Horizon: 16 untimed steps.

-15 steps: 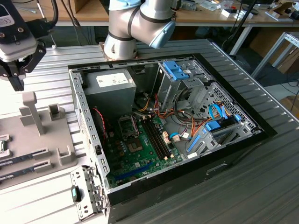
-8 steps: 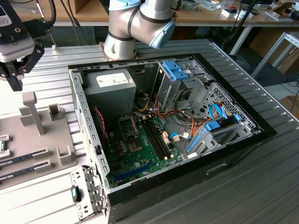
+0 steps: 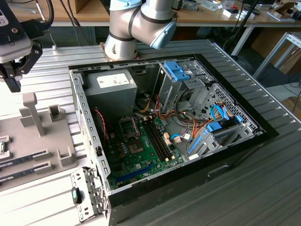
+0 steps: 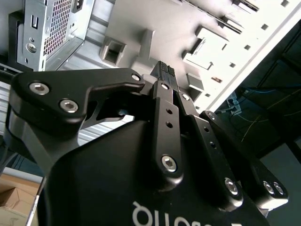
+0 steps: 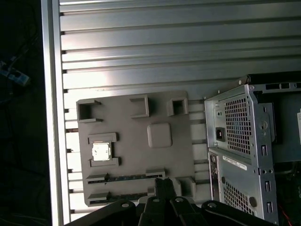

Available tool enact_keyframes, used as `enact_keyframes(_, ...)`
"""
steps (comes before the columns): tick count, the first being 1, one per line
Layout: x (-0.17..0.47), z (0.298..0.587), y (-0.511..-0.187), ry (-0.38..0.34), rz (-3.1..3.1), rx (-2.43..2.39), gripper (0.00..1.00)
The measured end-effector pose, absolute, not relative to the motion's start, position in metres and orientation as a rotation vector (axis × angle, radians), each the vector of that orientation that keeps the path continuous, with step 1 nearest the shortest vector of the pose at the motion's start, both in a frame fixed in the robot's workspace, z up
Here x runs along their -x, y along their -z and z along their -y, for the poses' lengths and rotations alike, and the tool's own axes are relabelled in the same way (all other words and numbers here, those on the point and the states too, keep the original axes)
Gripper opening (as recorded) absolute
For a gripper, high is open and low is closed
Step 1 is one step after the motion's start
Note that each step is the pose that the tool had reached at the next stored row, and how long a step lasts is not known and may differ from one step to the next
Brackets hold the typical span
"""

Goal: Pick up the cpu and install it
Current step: 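Reach for the cpu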

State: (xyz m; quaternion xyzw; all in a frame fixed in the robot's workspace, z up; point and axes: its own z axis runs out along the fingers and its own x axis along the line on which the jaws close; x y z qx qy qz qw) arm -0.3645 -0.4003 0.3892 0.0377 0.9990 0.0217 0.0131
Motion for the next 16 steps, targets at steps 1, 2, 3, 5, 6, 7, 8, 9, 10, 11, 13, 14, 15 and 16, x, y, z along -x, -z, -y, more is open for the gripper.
enact_keyframes(1, 0.3648, 0.4003, -0.3892, -0.068, -3.112, -0.117, 0.11)
enact_keyframes(2, 0.3652, 0.4003, -0.3892, -0.068, -3.113, -0.117, 0.11)
enact_keyframes(3, 0.3656, 0.4003, -0.3891, -0.068, -3.112, -0.117, 0.11)
enact_keyframes(5, 0.3663, 0.4004, -0.3891, -0.068, -3.113, -0.117, 0.11)
enact_keyframes(6, 0.3667, 0.4003, -0.3891, -0.068, -3.113, -0.117, 0.11)
enact_keyframes(7, 0.3672, 0.4003, -0.3891, -0.068, -3.112, -0.117, 0.11)
enact_keyframes(8, 0.3676, 0.4003, -0.3891, -0.068, -3.113, -0.117, 0.11)
enact_keyframes(9, 0.368, 0.4003, -0.3891, -0.068, -3.113, -0.117, 0.11)
enact_keyframes(10, 0.3683, 0.4003, -0.3891, -0.068, -3.113, -0.117, 0.11)
enact_keyframes(11, 0.3688, 0.4003, -0.389, -0.068, -3.112, -0.117, 0.11)
enact_keyframes(13, 0.3699, 0.4004, -0.389, -0.068, -3.112, -0.117, 0.11)
enact_keyframes(14, 0.3705, 0.4003, -0.389, -0.068, -3.113, -0.117, 0.11)
enact_keyframes(15, 0.3709, 0.4003, -0.389, -0.068, -3.112, -0.117, 0.11)
enact_keyframes(16, 0.3713, 0.4003, -0.389, -0.068, -3.113, -0.117, 0.11)
